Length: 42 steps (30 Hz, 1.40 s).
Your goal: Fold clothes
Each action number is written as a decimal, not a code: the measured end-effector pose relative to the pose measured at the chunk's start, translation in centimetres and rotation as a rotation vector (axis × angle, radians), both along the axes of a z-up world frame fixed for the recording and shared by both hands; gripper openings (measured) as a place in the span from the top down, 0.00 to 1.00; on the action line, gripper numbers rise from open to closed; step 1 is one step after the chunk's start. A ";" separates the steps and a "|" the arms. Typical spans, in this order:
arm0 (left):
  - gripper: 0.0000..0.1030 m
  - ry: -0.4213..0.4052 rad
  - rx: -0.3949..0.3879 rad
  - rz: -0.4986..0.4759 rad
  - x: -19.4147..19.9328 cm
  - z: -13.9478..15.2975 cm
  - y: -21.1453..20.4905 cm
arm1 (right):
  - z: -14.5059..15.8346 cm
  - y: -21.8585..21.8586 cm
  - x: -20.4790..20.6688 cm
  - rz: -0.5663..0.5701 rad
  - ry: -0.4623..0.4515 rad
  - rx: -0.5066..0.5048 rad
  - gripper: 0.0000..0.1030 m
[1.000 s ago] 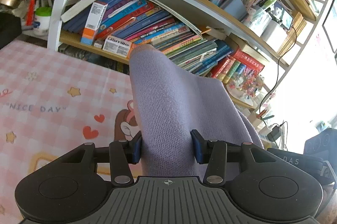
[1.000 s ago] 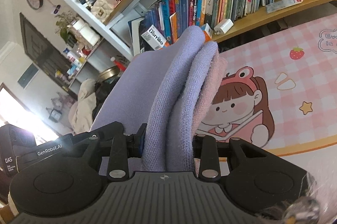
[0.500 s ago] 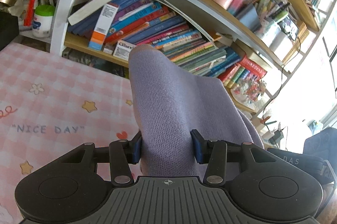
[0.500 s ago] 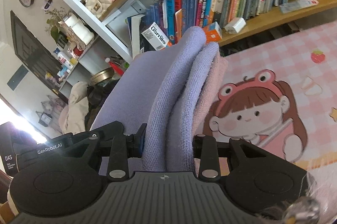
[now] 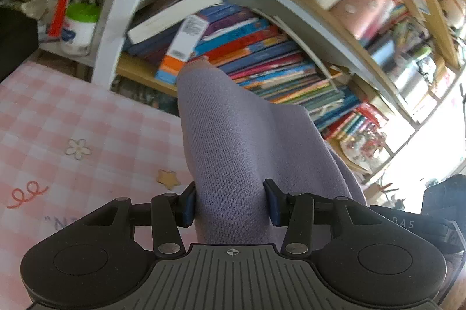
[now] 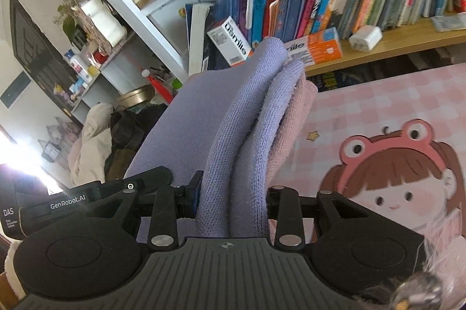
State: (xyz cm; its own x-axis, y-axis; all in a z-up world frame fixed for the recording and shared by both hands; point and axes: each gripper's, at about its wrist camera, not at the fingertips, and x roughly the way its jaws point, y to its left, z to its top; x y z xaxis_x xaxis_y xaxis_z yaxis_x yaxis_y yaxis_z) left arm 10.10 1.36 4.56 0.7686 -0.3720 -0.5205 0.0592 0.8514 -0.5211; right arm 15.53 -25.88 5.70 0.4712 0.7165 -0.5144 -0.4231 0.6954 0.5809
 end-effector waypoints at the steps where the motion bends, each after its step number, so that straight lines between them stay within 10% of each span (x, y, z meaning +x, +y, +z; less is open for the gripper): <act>1: 0.56 0.009 0.000 0.003 0.5 -0.4 0.5 | -0.3 0.7 0.5 0.004 0.004 -0.009 0.71; 36: 0.51 0.112 0.026 0.092 11.6 -9.0 5.3 | -9.9 7.9 9.9 -0.080 0.021 -0.081 0.63; 42: 0.48 0.088 0.081 0.133 11.0 -8.1 5.2 | -9.4 8.1 9.6 -0.090 0.007 -0.155 0.29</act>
